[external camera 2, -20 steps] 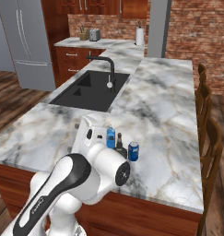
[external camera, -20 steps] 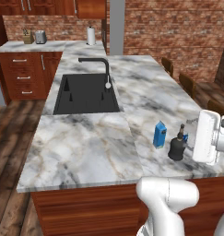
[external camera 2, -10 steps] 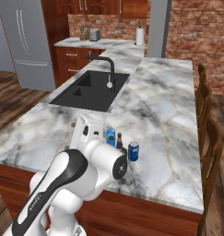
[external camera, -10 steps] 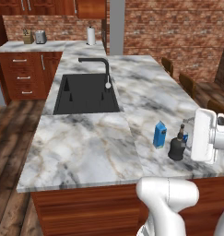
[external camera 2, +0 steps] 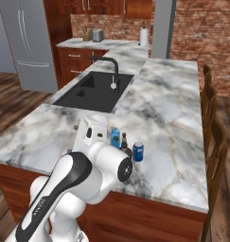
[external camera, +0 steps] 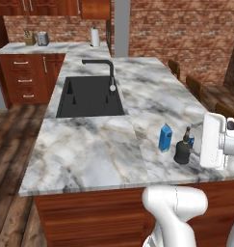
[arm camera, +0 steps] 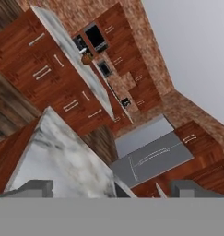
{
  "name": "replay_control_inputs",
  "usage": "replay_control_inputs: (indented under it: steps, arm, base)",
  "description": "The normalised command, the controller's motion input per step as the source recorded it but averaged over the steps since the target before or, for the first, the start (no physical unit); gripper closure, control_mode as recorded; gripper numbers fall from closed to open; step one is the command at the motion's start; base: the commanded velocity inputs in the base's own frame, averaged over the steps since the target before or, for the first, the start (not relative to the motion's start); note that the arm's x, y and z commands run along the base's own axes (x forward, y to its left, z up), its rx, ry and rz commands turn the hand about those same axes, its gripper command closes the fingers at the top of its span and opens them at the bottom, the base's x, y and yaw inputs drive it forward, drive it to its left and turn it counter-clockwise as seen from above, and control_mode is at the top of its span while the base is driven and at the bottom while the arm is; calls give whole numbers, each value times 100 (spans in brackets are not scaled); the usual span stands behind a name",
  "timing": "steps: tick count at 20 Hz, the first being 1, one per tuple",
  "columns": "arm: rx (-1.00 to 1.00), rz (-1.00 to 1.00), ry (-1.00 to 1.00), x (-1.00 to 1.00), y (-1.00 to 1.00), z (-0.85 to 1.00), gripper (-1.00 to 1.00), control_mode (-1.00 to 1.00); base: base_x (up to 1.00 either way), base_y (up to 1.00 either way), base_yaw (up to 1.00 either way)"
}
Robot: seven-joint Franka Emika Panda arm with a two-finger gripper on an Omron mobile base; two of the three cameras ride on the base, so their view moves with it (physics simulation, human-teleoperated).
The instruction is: Move the drinks to the dining counter.
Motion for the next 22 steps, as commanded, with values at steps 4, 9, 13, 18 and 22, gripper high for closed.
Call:
replay_control_inputs:
  steps: [4,9,13,18,22]
  arm:
    - [0,0,0,0,0,0,-100,100]
    - [0,0,0,0,0,0,-100,100]
    - [0,0,0,0,0,0,-100,100]
    - [0,0,0,0,0,0,-100,100]
    - [0,0,0,0,0,0,-100,100]
  base:
    - [-80,0,2]
    - [-89,0,3]
    - [-96,3,5]
    - [-90,7,6]
    - [-71,16,5]
